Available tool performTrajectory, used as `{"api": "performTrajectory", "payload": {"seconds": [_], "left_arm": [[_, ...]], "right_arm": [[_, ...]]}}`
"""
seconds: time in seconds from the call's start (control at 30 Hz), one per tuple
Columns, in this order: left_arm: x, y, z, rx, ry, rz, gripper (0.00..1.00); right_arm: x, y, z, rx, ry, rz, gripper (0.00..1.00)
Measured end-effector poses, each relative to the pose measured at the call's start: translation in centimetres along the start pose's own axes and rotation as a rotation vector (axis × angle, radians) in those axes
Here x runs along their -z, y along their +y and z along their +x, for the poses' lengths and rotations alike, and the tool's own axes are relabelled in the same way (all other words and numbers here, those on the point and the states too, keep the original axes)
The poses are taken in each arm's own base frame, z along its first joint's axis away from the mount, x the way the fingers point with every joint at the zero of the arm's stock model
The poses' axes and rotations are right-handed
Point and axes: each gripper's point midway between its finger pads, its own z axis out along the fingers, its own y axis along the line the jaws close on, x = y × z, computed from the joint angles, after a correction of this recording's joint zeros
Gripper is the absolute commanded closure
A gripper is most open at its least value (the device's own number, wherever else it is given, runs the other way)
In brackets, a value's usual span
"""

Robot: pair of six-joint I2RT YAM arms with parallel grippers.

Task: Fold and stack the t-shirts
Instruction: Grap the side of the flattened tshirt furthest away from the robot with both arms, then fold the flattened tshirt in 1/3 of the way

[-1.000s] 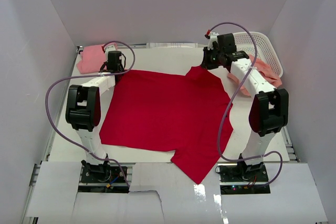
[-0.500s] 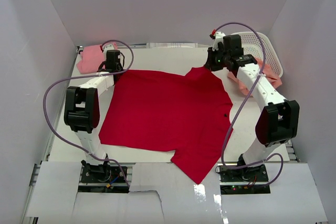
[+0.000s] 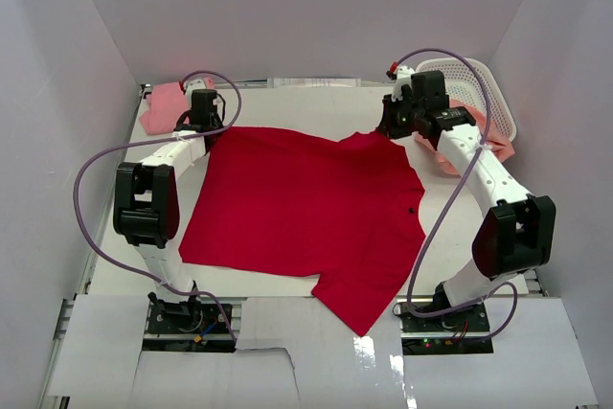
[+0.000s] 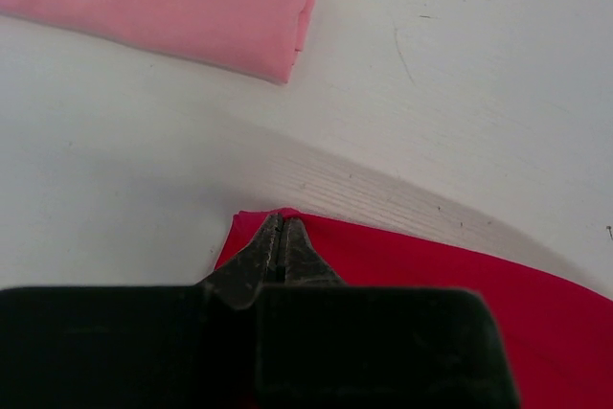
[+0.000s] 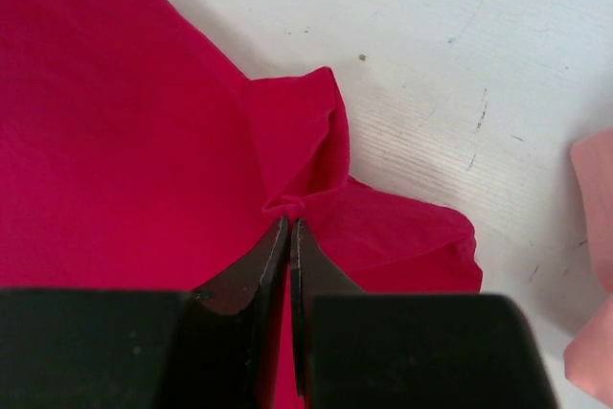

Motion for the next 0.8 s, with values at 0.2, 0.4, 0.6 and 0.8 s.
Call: {"api": "performTrajectory", "payload": {"seconds": [0.2, 0.4, 0.6, 0.8], "left_arm": [[0.1, 0.2, 0.6, 0.005, 0.023, -0.009, 1.00], [0.2, 0.3, 0.9, 0.014, 0.033, -0.013, 1.00], [0.7, 0.7, 1.3, 0.019, 0.045, -0.019, 1.00], [1.6, 1.0, 1.1, 0.026, 0.041, -0.022, 1.00]], "right_arm": [[1.6, 0.4, 0.4, 0.003, -0.017, 0.004, 0.92], [3.1, 0.7, 1.0, 0.005, -0.032, 0.009, 0.92], [3.5, 1.0, 2.1, 0.000, -0.020, 0.009, 0.92], [3.8, 1.3, 3.4, -0.013, 0.004, 0.009, 0.92]]}}
